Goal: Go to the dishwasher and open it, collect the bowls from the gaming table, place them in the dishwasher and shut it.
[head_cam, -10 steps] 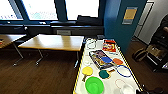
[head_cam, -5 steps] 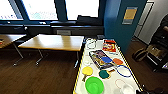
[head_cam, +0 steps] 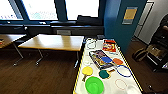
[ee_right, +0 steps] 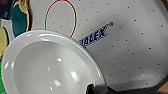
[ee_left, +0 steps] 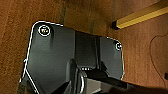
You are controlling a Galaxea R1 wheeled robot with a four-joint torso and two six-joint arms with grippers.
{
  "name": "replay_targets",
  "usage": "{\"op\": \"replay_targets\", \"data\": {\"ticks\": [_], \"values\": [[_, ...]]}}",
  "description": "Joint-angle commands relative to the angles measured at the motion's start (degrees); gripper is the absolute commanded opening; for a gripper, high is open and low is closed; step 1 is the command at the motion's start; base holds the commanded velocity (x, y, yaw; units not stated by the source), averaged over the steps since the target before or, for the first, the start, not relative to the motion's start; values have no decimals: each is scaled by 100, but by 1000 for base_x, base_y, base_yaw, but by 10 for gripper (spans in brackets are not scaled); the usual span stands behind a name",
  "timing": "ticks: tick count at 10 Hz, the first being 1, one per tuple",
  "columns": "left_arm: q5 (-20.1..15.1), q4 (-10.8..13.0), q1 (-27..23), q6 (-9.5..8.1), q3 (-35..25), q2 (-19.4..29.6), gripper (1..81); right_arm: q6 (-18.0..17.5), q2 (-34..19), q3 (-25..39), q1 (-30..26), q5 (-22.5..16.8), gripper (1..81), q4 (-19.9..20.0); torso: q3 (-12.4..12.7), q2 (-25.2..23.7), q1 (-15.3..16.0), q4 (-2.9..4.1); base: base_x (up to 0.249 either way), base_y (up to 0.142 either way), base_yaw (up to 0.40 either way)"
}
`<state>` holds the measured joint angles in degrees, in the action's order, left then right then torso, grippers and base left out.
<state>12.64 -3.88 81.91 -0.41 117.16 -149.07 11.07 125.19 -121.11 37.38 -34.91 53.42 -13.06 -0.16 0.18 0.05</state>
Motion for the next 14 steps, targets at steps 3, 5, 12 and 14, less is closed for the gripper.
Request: {"op": "replay_targets", "data": {"ticks": [3, 5, 12, 14], "values": [[-280, 54, -215, -2, -79, 43, 811, 1, -1256, 1126, -876, -429, 10, 292, 0, 0, 0, 0, 0, 0, 0], [-289, 62, -258, -2, -71, -1, 811, 9, -1625, 1486, -841, -402, 10, 274, 0, 0, 0, 0, 0, 0, 0], [-262, 62, -451, -2, -551, 181, 811, 228, -2707, 2462, -437, -236, 10, 248, 0, 0, 0, 0, 0, 0, 0], [-271, 62, -679, -2, -1245, 639, 811, 553, -2724, 2558, 115, 52, 10, 283, 0, 0, -2, 0, 0, 0, 0]]}}
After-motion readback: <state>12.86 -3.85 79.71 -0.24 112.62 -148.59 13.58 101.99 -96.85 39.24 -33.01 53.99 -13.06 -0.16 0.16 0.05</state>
